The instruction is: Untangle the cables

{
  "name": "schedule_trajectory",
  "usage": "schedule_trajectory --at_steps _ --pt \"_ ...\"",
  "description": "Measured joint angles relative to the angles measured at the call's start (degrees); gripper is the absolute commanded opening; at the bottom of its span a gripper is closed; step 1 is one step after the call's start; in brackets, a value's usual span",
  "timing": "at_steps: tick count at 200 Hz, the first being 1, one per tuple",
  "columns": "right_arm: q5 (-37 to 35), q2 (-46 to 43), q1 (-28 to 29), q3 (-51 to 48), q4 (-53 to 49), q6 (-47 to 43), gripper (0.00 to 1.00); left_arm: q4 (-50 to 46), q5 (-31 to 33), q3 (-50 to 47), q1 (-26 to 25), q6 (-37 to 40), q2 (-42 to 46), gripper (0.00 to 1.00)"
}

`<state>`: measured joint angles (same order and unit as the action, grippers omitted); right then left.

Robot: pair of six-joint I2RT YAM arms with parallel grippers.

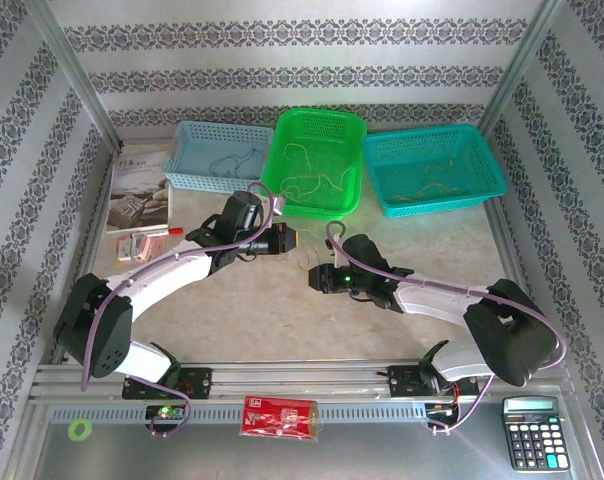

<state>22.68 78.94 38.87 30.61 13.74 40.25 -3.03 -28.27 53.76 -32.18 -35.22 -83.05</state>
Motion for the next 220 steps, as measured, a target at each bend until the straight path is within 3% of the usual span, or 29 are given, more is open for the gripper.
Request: schedule_trajectory --at_steps 81,149,168,178,220 --pt "0.76 -11.13 -6.88 -8.55 -0.61 0.04 0.00 3.89 5.16 -2.97 0.52 -1.81 4.96 0.00" --pt "0.96 -17.31 -7.08 -6.95 -4.59 0.04 0.00 8.35 6.32 -4.81 1.16 -4.13 5.70 0.00" --pt "0.70 -18.64 -6.71 -5.16 -5.84 0.13 0.39 9.38 6.27 -5.27 1.18 -4.55 5.75 0.00" --pt "0.11 -19.34 -6.73 -4.48 -5.99 0.33 0.54 9.90 6.29 -5.55 1.18 -4.83 5.84 0.00" --pt "-4.04 -21.07 -8.46 -4.02 -5.25 3.67 0.73 13.51 6.29 -7.82 1.18 -7.43 7.48 0.00"
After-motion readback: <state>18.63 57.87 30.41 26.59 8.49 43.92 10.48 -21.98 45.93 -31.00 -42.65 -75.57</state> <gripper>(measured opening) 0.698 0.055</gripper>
